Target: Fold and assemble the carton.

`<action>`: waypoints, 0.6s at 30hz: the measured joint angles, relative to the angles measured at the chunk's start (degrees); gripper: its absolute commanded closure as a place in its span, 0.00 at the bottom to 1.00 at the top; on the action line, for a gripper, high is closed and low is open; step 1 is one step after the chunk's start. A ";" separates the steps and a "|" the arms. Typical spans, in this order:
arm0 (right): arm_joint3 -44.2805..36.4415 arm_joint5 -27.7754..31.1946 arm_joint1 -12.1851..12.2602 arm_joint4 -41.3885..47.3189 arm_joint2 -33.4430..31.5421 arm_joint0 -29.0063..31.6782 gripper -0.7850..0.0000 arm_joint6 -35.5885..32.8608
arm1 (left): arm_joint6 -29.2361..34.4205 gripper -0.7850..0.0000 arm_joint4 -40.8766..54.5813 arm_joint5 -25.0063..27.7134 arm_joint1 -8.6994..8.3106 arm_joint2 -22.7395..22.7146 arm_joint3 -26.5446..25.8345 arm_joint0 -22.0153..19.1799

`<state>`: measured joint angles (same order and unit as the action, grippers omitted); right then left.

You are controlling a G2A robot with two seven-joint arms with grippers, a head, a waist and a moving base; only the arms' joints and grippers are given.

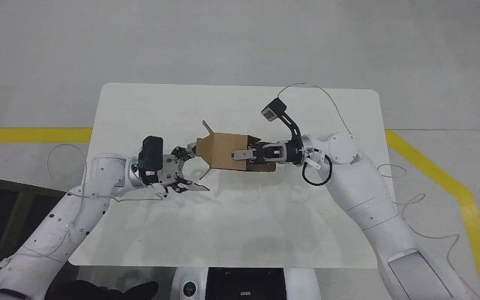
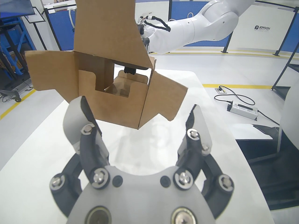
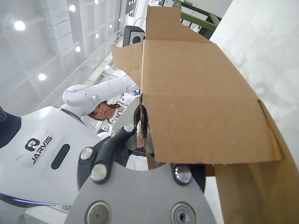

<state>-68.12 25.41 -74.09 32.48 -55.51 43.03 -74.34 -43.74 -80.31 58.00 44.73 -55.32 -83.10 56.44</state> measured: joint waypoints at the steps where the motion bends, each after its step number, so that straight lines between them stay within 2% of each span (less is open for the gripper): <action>1: 0.01 -0.02 0.00 -0.01 0.00 -0.01 1.00 0.00 | -0.18 0.13 0.28 0.00 -0.09 0.07 0.15 -0.10; 3: 0.01 -0.03 -0.01 -0.10 0.05 -0.02 1.00 -0.07 | -0.45 0.11 1.20 0.00 -0.28 0.07 0.74 -0.31; 5: -0.03 -0.01 -0.03 -0.23 0.17 0.03 1.00 -0.15 | -0.31 0.00 2.52 0.00 -0.38 -0.13 1.47 -0.53; 18: -0.27 -0.20 -0.29 -0.57 1.28 -0.14 1.00 -1.04 | 4.72 0.00 8.97 0.00 -0.04 -1.27 1.86 -1.42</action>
<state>-68.40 25.21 -74.38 31.91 -54.23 42.89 -75.38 -39.02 -71.33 58.00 44.69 -56.59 -81.24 55.02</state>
